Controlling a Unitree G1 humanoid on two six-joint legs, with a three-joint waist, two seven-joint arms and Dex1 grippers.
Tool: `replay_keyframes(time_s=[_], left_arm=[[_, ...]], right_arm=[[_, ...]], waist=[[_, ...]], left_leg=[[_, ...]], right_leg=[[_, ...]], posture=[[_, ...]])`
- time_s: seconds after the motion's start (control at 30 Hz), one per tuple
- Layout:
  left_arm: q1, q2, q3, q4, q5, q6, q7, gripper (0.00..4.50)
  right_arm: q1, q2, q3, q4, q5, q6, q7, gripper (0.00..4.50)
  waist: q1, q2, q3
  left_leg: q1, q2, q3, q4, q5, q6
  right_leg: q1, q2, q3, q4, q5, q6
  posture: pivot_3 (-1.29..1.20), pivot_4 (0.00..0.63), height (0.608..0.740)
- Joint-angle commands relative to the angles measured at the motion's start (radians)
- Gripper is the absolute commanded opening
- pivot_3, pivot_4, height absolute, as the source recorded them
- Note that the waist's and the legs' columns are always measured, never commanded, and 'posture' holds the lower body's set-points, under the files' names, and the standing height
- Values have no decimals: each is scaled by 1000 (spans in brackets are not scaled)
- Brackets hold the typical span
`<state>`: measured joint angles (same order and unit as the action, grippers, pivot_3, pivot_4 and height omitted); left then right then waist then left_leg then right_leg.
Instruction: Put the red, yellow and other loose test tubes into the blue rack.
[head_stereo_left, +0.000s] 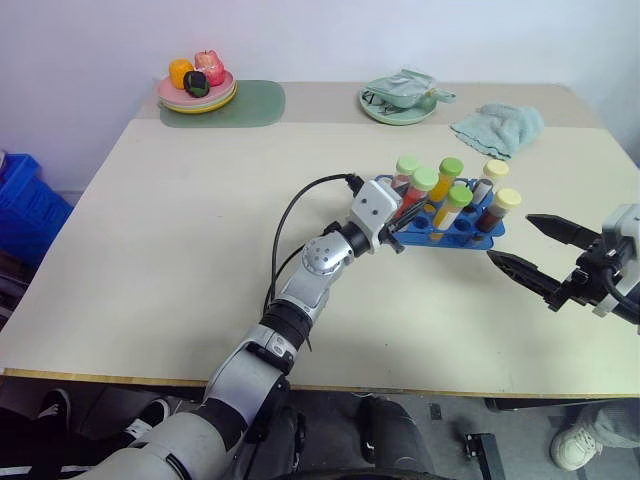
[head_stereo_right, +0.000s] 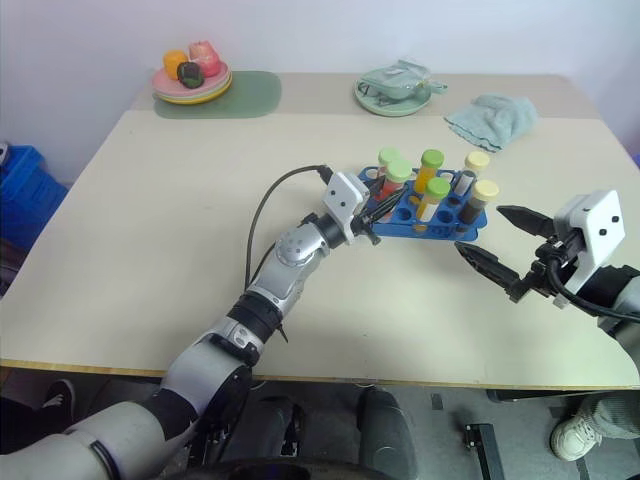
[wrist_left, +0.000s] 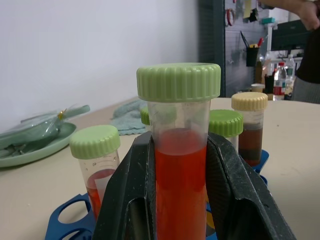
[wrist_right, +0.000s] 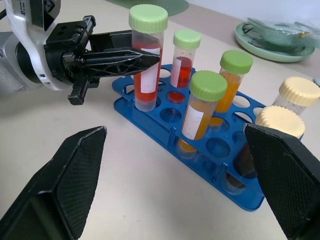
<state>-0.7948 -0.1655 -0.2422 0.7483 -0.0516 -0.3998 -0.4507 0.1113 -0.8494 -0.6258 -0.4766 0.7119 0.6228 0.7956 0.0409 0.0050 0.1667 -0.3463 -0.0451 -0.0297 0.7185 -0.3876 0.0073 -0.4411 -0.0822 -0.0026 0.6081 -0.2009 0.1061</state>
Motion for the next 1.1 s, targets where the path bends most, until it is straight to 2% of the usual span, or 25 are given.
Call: replay_keyframes(time_s=[0.03, 0.57, 0.8, 1.1], left_arm=[[-5, -69, 1, 5, -4, -25, -2, 753], [-109, -80, 35, 122, -8, -73, 19, 753], [-110, -89, 44, 153, -14, -82, 11, 753], [-126, -141, 39, 175, -34, -80, -19, 753]], right_arm=[[-3, -9, -16, -10, 0, -19, 8, 4500], [14, -2, -22, -19, -1, -23, 11, 4500], [34, 0, -36, -29, 1, -25, 10, 4500], [26, -3, -26, -27, 2, -29, 3, 4500]], waist=[[0, 0, 0], [0, 0, 0], [0, 0, 0], [0, 0, 0]], left_leg=[[0, 0, 0, 0, 0, 0], [0, -1, 0, 0, 0, 0], [0, 0, 0, 0, 0, 0], [0, 0, 0, 0, 0, 0]], right_leg=[[0, 0, 0, 0, 0, 0], [0, 0, 0, 0, 0, 0], [0, 0, 0, 0, 0, 0], [1, 0, 0, 0, 0, 0]], posture=[[0, 150, 740], [0, 150, 740], [0, 150, 740], [0, 150, 740]])
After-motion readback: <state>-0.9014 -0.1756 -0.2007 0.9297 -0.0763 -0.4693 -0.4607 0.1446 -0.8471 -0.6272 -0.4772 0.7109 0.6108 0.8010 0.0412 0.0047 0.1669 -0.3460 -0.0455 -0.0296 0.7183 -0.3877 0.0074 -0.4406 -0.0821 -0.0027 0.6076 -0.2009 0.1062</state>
